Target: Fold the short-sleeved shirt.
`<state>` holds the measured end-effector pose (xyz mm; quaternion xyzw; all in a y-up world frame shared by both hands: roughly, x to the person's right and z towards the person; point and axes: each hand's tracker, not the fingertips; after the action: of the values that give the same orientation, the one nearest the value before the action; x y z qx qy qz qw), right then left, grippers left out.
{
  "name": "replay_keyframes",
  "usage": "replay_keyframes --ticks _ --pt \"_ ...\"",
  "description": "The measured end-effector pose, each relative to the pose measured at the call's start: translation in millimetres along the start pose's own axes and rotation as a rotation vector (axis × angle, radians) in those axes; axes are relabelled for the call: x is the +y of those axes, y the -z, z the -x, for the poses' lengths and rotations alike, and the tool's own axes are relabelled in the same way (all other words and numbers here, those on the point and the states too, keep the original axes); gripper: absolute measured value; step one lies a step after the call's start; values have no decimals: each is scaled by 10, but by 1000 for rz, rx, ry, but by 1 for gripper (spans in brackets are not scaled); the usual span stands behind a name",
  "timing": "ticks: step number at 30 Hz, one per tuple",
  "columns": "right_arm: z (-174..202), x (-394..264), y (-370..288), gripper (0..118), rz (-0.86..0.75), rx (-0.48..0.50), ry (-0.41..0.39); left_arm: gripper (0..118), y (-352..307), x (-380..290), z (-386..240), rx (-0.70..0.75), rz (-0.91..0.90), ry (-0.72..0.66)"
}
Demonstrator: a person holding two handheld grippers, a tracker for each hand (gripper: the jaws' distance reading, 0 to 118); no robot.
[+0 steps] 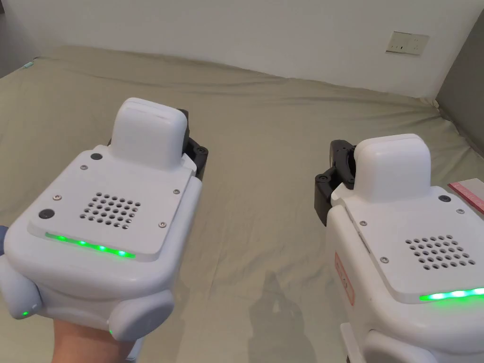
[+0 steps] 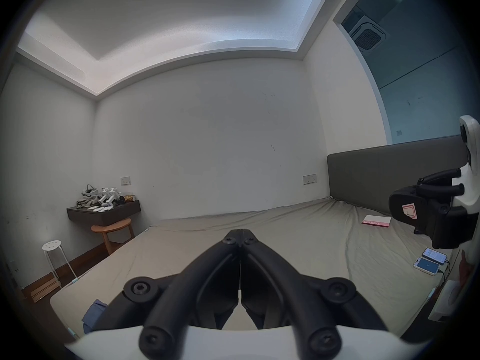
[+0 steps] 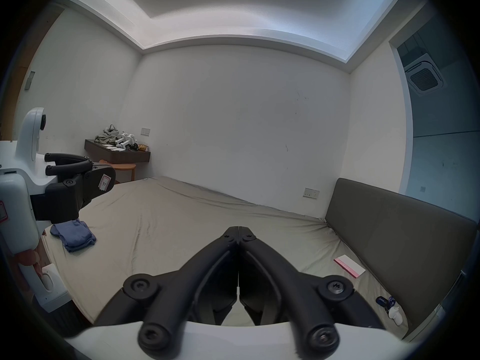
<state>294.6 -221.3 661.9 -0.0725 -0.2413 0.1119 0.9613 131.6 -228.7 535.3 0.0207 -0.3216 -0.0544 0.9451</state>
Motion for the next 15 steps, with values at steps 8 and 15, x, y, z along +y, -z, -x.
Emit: replay_keyframes --ticks 8,15 --pt "-52 -39 43 110 -7 -43 -4 54 26 -13 5 8 13 4" --pt "-52 -71 111 114 14 -164 -6 118 28 -54 20 28 21 -10"
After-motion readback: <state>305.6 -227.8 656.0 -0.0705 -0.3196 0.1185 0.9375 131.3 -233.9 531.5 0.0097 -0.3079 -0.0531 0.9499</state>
